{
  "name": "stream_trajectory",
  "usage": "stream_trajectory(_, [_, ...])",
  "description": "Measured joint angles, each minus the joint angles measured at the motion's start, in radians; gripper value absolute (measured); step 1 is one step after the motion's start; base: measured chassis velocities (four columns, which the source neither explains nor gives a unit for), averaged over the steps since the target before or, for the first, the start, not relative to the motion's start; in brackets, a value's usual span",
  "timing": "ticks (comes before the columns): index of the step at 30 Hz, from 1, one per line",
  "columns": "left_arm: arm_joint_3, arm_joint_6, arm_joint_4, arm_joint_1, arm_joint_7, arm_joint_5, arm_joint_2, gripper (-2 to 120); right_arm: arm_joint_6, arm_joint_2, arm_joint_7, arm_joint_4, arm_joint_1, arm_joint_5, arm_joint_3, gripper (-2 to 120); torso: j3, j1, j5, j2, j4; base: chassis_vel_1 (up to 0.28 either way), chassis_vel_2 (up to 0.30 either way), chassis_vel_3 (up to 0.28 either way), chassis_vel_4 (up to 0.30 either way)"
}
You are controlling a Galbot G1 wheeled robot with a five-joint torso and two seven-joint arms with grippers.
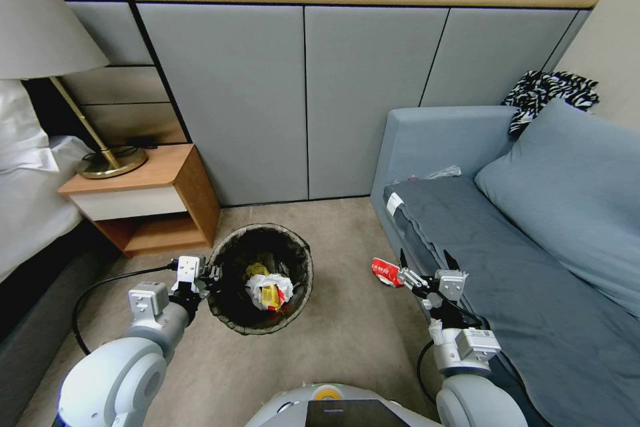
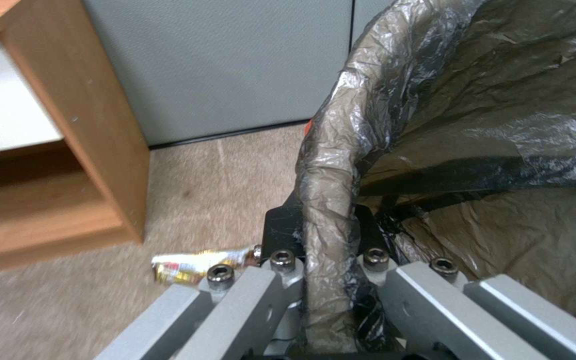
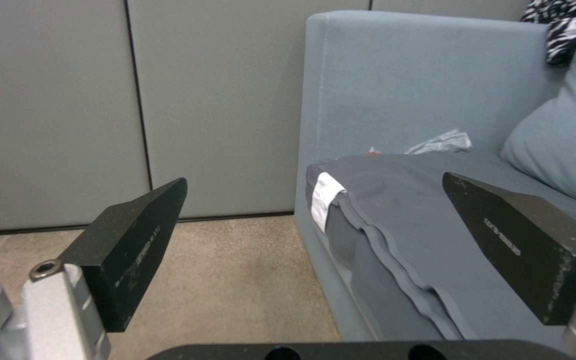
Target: Pick up the trash bin, then pick up the garbage from the floor and place it into the trash bin.
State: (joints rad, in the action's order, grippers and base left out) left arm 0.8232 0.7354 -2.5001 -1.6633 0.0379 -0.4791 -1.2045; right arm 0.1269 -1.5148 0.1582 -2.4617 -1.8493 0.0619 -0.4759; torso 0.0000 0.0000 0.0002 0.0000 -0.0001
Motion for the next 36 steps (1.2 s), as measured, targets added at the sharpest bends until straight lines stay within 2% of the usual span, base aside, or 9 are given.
stream_trajectory(8, [0.004, 0.000, 0.000, 0.000, 0.000, -0.001, 0.000, 1, 0.036, 0.030, -0.009, 0.017, 0.015, -0.039, -0.003, 100, 0.000, 0.000, -0.0003, 0.000, -0.0001, -0.121, 0.119, 0.125, -0.122])
stream_trajectory(12, [0.007, 0.000, 0.000, -0.001, 0.001, -0.003, 0.003, 1, 0.103, 0.093, -0.020, 0.063, 0.061, -0.127, -0.038, 100, 0.000, 0.000, -0.0002, 0.000, 0.0000, -0.019, 0.021, 0.017, -0.026])
stream_trajectory(17, [0.011, 0.000, 0.000, -0.012, 0.001, -0.004, 0.009, 1, 0.241, 0.228, -0.028, 0.189, 0.172, -0.239, -0.078, 100, 0.000, 0.000, 0.0001, 0.000, 0.0003, 0.000, 0.000, 0.000, 0.000])
stream_trajectory(22, [0.012, 0.000, 0.000, -0.015, 0.002, -0.005, 0.022, 1, 0.311, 0.328, -0.061, 0.313, 0.235, -0.279, -0.091, 100, 0.000, 0.000, 0.0000, 0.000, -0.0002, 0.000, 0.000, 0.000, 0.000])
stream_trajectory(24, [0.012, 0.000, 0.000, -0.018, 0.002, -0.005, 0.023, 1, 0.317, 0.340, -0.065, 0.331, 0.244, -0.280, -0.089, 100, 0.000, 0.000, 0.0000, 0.000, -0.0003, 0.000, 0.000, 0.000, 0.000])
stream_trajectory(26, [0.020, 0.000, 0.000, -0.028, 0.002, -0.005, 0.024, 1, 0.333, 0.386, -0.091, 0.415, 0.287, -0.280, -0.070, 100, 0.000, 0.000, 0.0000, 0.000, 0.0000, 0.000, 0.000, 0.000, 0.000])
stream_trajectory(31, [0.024, 0.000, 0.000, -0.035, 0.002, -0.005, 0.029, 1, 0.349, 0.413, -0.102, 0.493, 0.334, -0.289, -0.040, 100, 0.000, 0.000, -0.0001, 0.000, 0.0001, 0.000, 0.000, 0.000, 0.000])
stream_trajectory(32, [0.026, 0.000, 0.000, -0.041, 0.002, -0.002, 0.034, 1, 0.361, 0.428, -0.104, 0.560, 0.375, -0.305, -0.014, 100, 0.000, 0.000, 0.0000, 0.000, 0.0001, 0.000, 0.000, 0.000, 0.000])
stream_trajectory(36, [0.038, 0.000, 0.000, -0.047, 0.002, 0.000, 0.039, 1, 0.382, 0.449, -0.109, 0.637, 0.432, -0.333, 0.019, 100, 0.000, 0.000, -0.0001, 0.000, 0.0002, 0.000, 0.000, 0.000, 0.000])
